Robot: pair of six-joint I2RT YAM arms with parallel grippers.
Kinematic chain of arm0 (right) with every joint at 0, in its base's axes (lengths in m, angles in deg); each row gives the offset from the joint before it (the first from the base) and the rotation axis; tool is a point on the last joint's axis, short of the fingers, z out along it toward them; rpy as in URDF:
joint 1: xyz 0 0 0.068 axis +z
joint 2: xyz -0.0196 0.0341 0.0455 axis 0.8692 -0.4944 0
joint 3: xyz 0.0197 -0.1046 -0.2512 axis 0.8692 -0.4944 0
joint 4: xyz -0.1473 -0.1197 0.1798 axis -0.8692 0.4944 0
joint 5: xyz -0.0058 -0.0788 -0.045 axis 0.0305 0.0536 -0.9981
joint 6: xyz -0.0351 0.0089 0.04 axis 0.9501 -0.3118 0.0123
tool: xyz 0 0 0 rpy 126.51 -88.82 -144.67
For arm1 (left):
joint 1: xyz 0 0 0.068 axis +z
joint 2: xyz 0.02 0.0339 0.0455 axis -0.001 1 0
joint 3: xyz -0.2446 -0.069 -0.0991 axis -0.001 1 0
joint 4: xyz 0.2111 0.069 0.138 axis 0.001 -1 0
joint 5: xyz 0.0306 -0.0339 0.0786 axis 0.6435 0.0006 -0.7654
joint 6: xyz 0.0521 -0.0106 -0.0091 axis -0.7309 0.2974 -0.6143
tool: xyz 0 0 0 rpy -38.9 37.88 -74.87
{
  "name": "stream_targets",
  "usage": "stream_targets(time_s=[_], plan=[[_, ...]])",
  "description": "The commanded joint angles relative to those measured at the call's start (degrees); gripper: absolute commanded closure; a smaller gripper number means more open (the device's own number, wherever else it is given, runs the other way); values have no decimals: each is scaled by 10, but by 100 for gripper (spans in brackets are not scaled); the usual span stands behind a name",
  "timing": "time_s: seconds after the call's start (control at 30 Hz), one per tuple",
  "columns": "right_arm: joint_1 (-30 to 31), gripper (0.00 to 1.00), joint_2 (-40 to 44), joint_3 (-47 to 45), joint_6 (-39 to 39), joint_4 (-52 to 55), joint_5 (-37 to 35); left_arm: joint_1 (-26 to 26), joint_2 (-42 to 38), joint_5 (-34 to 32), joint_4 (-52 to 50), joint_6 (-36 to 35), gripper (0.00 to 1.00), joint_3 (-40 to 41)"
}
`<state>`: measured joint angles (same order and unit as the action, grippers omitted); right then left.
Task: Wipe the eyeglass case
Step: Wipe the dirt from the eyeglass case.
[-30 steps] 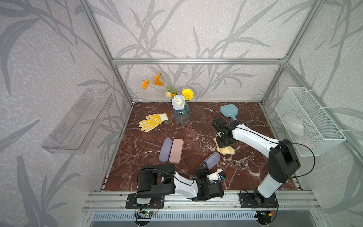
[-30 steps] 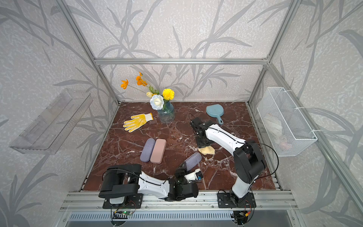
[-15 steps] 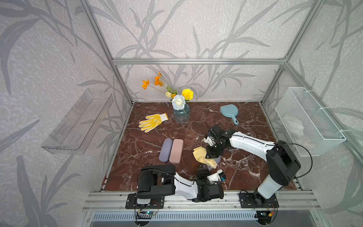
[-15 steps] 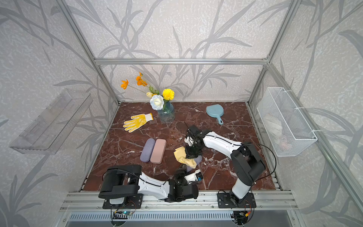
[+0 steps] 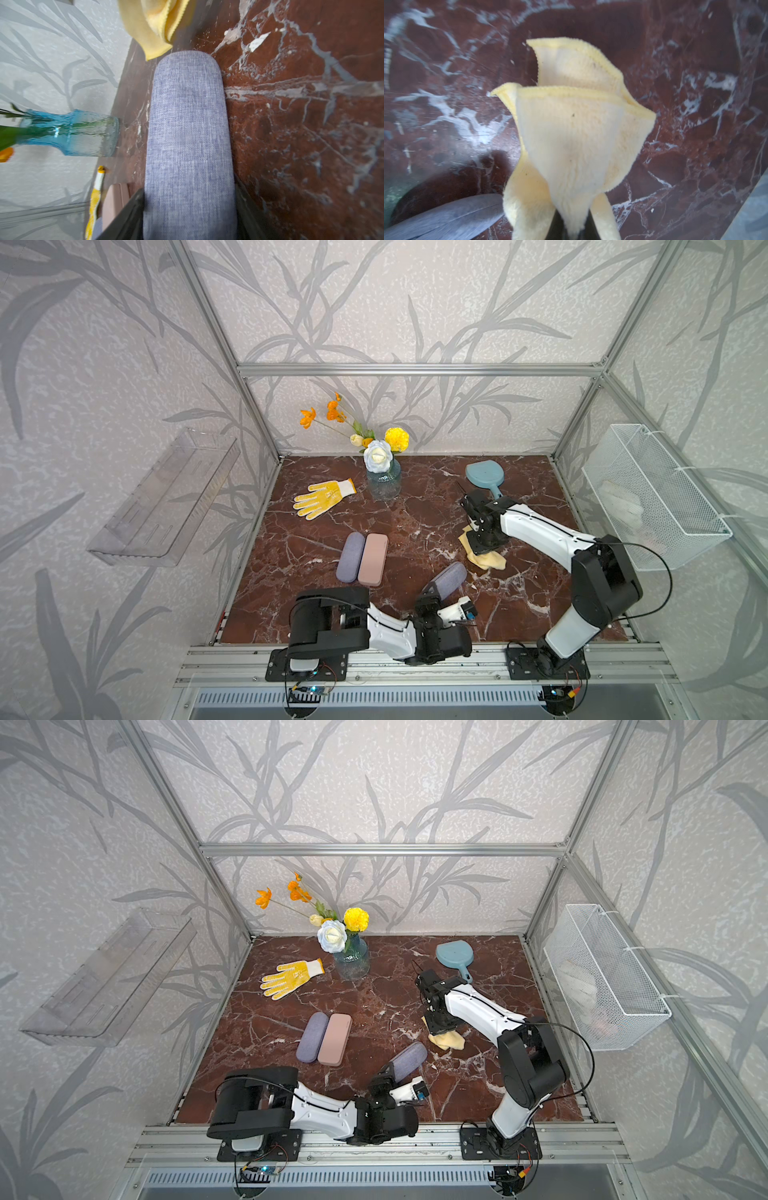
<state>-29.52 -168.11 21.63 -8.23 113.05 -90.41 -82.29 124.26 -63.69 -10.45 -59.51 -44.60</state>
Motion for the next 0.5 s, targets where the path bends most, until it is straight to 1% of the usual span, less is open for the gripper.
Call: stream_targets(time_s=[0.0,0.03,0.07,0.13,0.23,0.33,0.47], plan=[[19,100,-28,26,72,-8,3,71,-61,204,-17,-13,100,36],[20,100,-47,35,78,-7,0,85,-73,240,-8,-15,100,49],[22,100,-63,43,84,-5,-6,92,-76,252,-3,-13,100,54],[26,100,-94,67,93,7,-12,93,-72,255,-2,-12,100,54],[36,100,-128,86,108,7,32,94,-68,257,-4,-14,100,50],[61,100,-132,78,121,-12,67,103,-70,277,-4,-11,100,52],[72,100,-115,40,113,-24,126,145,-72,350,-28,16,100,41]])
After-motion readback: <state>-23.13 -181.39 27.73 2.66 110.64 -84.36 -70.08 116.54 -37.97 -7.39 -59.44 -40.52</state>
